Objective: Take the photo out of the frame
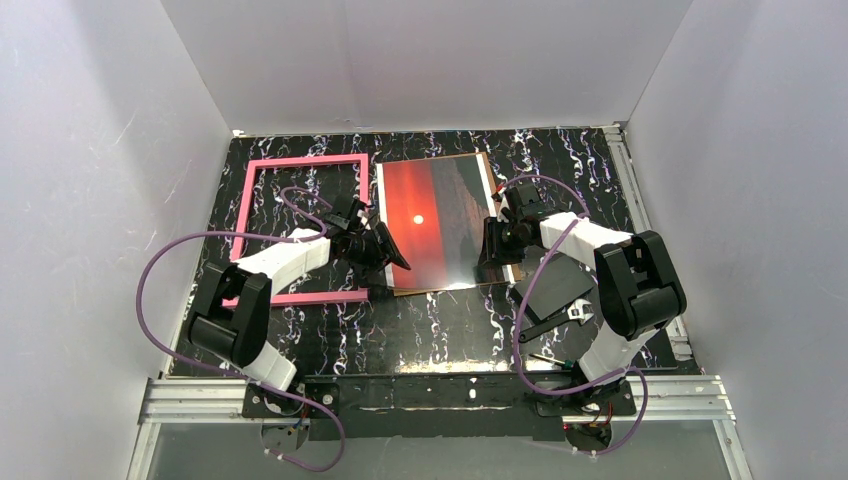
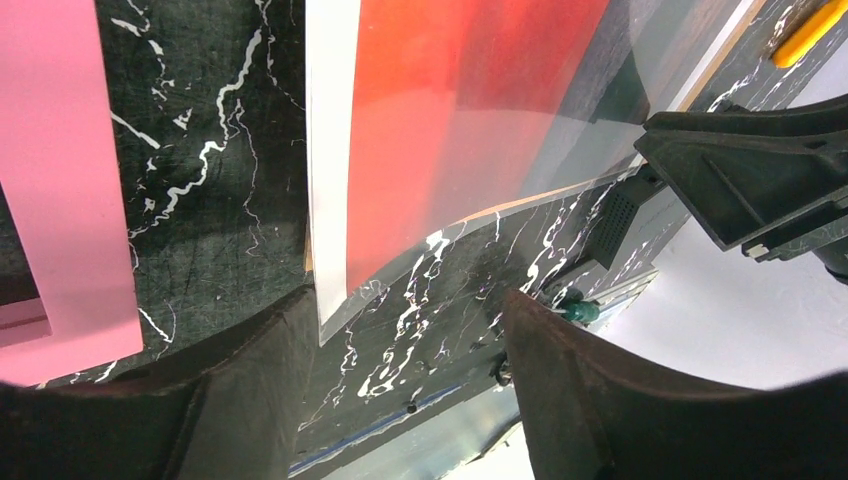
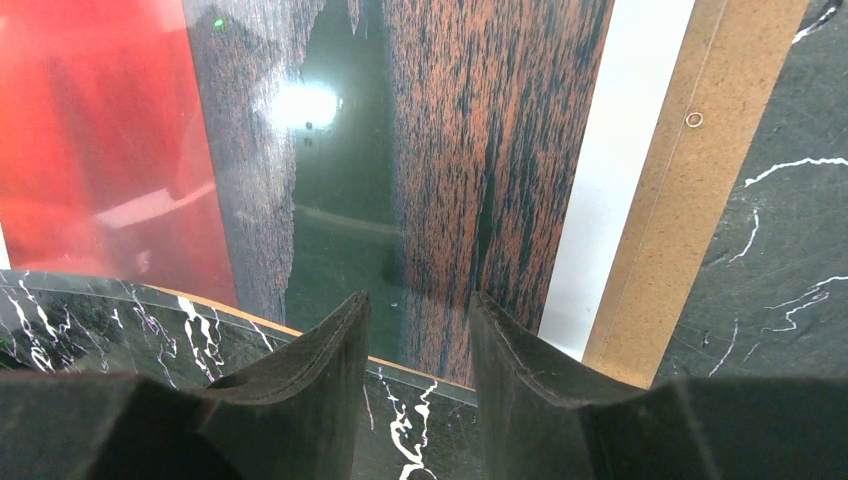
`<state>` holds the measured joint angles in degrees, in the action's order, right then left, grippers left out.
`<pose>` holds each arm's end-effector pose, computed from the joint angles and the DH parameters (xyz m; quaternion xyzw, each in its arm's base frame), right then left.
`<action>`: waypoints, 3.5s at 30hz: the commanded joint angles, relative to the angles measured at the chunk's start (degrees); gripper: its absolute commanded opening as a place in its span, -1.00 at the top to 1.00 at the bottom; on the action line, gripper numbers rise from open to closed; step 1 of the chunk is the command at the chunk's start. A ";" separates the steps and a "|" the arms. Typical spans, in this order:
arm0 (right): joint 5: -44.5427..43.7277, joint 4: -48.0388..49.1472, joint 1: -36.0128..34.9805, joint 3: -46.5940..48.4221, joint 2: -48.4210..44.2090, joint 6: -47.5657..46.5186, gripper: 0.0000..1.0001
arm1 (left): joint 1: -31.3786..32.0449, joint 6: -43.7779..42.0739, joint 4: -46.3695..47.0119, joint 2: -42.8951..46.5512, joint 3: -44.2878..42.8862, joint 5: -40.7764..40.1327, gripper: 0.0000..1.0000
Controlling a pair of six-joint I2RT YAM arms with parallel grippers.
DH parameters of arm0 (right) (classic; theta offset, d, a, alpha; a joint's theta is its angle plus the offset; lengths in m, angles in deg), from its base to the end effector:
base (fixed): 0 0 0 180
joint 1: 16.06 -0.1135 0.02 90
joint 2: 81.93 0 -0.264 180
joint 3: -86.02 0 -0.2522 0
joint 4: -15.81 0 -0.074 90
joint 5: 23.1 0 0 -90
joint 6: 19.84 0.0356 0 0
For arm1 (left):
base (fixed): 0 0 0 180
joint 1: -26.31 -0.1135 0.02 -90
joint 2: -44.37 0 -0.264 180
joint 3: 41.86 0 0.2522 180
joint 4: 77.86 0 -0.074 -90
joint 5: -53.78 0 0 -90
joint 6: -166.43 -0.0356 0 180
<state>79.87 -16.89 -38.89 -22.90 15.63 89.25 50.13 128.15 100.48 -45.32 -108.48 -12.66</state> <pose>0.3067 0.1378 0.1694 -0.0613 0.9564 0.1961 0.2076 0.3121 -0.1533 0.2341 -0.0919 0.8266 -0.4593 0.3120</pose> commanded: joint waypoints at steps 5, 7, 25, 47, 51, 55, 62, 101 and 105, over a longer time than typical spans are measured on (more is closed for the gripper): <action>-1.25 -1.71 -0.02 -0.52 2.12 -1.73 -0.02 | 0.70 0.71 -4.61 0.24 -1.03 1.65 0.22; -1.58 -1.56 -0.02 -0.69 1.73 -1.84 -0.04 | 0.66 0.30 -6.30 0.54 -1.26 1.00 0.27; -0.95 -1.27 -0.02 -0.59 2.20 -2.12 -0.04 | 0.72 3.79 -8.45 3.36 -1.44 3.58 -0.58; -1.02 -1.50 -0.43 -0.04 2.64 -2.56 -0.04 | 0.71 4.96 2.21 -1.17 4.07 -1.14 0.52; -3.02 -1.19 -1.48 -0.22 1.26 -3.04 -0.05 | 0.71 3.83 -0.04 -1.73 2.68 -1.15 0.91; -4.70 -0.32 -2.30 -1.48 -2.58 -3.18 -0.16 | 0.73 3.58 -0.83 -4.13 0.64 0.39 1.00; -3.61 -1.53 -2.31 -0.18 -4.67 -3.10 -0.17 | 0.80 5.27 -0.11 -9.81 -1.70 3.38 0.89; -4.14 -3.58 -2.43 0.28 -8.50 -2.01 -0.20 | 1.85 7.79 4.68 -11.87 -0.29 5.90 0.63; -7.94 -1.77 -7.68 -1.21 -10.44 -6.38 -0.70 | 1.85 7.28 3.30 -11.37 -0.96 5.76 0.89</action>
<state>74.97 -20.35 -41.86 -23.77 7.04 87.35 51.63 137.33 111.03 -57.53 -108.61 -8.23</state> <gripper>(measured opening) 0.767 0.088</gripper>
